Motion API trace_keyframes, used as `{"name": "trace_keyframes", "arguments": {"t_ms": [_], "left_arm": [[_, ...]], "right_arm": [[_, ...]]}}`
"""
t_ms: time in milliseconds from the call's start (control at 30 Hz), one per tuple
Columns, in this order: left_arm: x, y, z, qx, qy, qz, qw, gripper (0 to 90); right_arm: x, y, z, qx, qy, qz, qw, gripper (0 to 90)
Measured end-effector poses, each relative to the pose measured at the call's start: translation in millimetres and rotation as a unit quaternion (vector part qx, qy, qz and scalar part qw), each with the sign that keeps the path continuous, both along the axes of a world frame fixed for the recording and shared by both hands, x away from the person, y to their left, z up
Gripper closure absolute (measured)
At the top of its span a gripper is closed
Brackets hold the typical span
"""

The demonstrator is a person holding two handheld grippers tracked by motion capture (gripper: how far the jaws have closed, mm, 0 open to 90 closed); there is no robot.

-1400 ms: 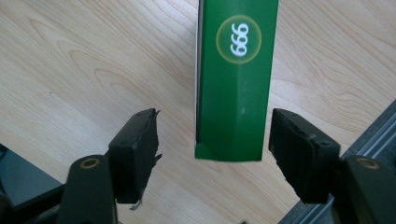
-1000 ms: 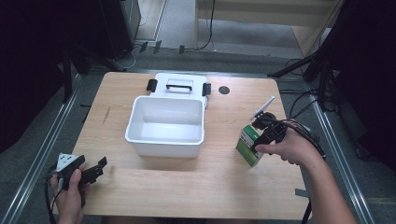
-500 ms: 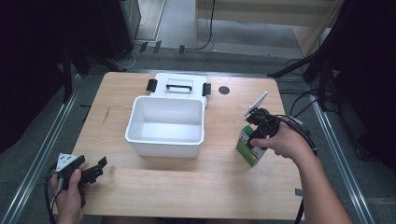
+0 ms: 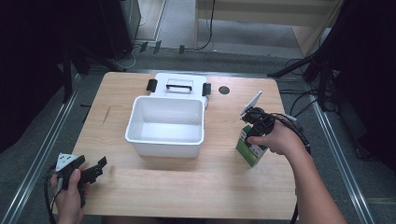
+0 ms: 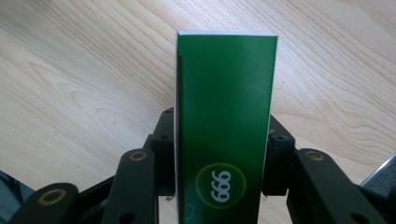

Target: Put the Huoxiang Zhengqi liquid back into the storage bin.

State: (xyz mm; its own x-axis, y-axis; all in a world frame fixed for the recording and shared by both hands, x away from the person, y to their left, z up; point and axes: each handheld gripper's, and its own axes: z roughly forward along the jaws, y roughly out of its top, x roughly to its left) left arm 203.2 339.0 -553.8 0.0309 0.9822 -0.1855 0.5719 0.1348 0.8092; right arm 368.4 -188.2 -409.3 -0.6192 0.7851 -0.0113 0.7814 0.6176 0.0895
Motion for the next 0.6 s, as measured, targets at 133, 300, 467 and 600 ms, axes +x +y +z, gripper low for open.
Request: {"name": "trace_keyframes", "arguments": {"t_ms": [133,300,467,600], "left_arm": [[0.1,0.3,0.0,-0.001,0.001,0.000,1.0000,14.4],[0.1,0.3,0.0,-0.001,0.001,0.000,1.0000,14.3],[0.1,0.0,0.0,0.000,0.000,0.001,1.0000,14.3],[0.1,0.0,0.0,0.000,0.000,0.000,1.0000,14.4]], "right_arm": [[-0.8,0.3,1.1,-0.006,-0.005,0.005,1.0000,63.8],[-2.8,1.8,1.8,-0.013,-0.007,0.033,0.9993,64.4],[-9.9,6.8,2.0,-0.018,-0.023,0.104,0.9942,64.4],[-14.8,9.5,6.4,-0.030,-0.042,0.183,0.9818,64.5]]}}
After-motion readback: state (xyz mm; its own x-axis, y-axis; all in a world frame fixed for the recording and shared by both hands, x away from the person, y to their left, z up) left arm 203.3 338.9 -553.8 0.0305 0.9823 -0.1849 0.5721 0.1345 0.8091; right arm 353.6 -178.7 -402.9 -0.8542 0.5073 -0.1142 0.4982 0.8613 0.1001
